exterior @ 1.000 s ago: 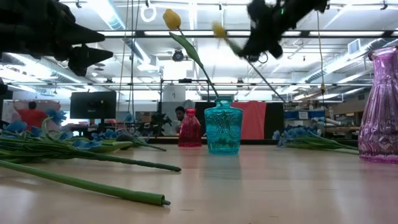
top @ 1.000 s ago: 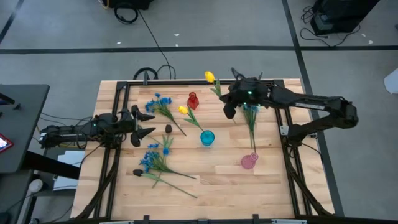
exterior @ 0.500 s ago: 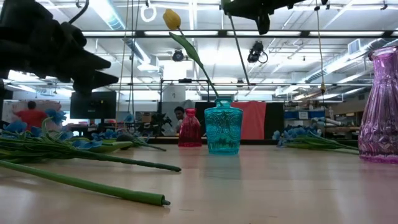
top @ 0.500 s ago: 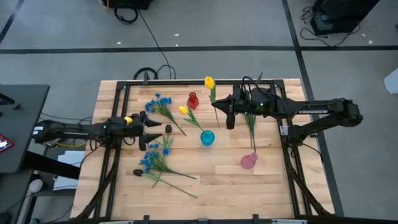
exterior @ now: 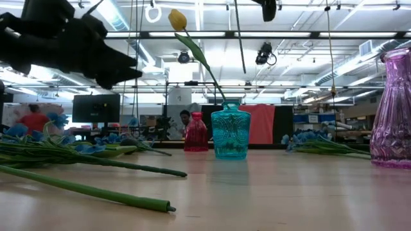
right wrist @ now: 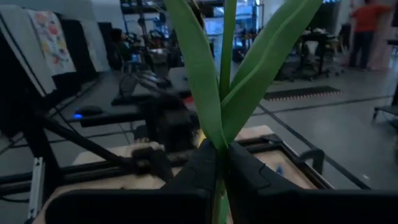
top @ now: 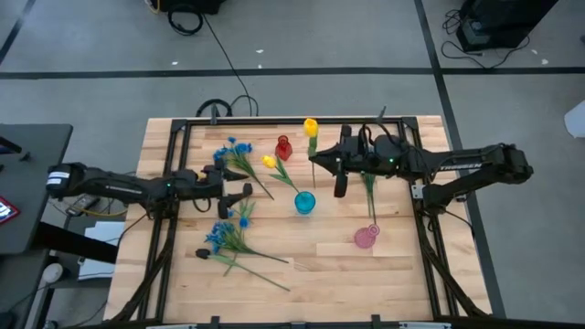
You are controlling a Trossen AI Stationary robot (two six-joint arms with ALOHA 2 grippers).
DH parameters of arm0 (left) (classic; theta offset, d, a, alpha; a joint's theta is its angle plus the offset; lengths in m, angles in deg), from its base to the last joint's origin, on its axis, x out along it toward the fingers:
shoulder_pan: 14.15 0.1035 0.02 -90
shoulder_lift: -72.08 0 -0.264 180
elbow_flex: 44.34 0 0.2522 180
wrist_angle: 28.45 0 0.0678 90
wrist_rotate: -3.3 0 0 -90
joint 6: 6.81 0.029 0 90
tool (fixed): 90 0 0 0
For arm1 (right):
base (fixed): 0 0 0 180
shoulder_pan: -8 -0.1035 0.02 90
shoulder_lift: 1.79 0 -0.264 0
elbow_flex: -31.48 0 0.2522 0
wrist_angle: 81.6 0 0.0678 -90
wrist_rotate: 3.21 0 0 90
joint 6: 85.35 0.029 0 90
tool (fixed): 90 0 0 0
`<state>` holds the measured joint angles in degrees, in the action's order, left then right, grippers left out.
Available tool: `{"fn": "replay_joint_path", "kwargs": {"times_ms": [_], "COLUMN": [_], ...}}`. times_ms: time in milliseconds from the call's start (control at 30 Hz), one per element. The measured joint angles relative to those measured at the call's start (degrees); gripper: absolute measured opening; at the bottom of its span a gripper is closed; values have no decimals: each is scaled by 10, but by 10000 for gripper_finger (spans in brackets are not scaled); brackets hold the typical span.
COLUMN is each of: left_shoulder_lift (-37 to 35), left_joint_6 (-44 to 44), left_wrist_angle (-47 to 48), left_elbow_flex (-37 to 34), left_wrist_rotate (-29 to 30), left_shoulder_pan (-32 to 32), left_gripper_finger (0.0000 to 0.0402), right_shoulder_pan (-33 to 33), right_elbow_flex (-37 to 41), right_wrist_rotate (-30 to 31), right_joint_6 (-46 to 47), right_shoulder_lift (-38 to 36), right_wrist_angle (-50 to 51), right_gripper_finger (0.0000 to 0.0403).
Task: Sort flowers into vase by color
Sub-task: Put the yellow flower into the blue vase
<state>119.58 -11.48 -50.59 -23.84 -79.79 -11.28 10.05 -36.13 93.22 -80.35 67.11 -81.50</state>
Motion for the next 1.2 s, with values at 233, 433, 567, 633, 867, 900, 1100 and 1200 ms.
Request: {"fn": "replay_joint_path", "kwargs": {"times_ms": [233,433,567,633,867,900,1100,1200], "left_shoulder_lift": [154,276,340,369,438,445,460,460], "left_joint_6": [0,0,2,4,18,18,12,11], "left_wrist_angle": [-154,-261,-273,-271,-274,-275,-278,-277], "left_elbow_flex": [0,11,43,61,115,120,131,131], "left_wrist_rotate": [7,7,-4,-11,-16,-16,-30,-31], "left_shoulder_pan": [0,0,0,0,0,0,0,0], "left_gripper_finger": [292,333,365,374,376,375,375,374], "right_shoulder_pan": [-29,-34,-42,-45,-47,-47,-47,-47], "right_elbow_flex": [0,0,0,0,8,13,62,83], "right_wrist_rotate": [-2,-3,-3,-3,12,14,44,46], "right_joint_6": [-32,-33,-35,-37,-33,-32,-37,-46], "right_shoulder_lift": [30,59,68,70,89,89,88,87], "right_wrist_angle": [-67,-79,-101,-102,-89,-90,-140,-184], "right_gripper_finger": [32,33,33,33,33,33,33,33]}}
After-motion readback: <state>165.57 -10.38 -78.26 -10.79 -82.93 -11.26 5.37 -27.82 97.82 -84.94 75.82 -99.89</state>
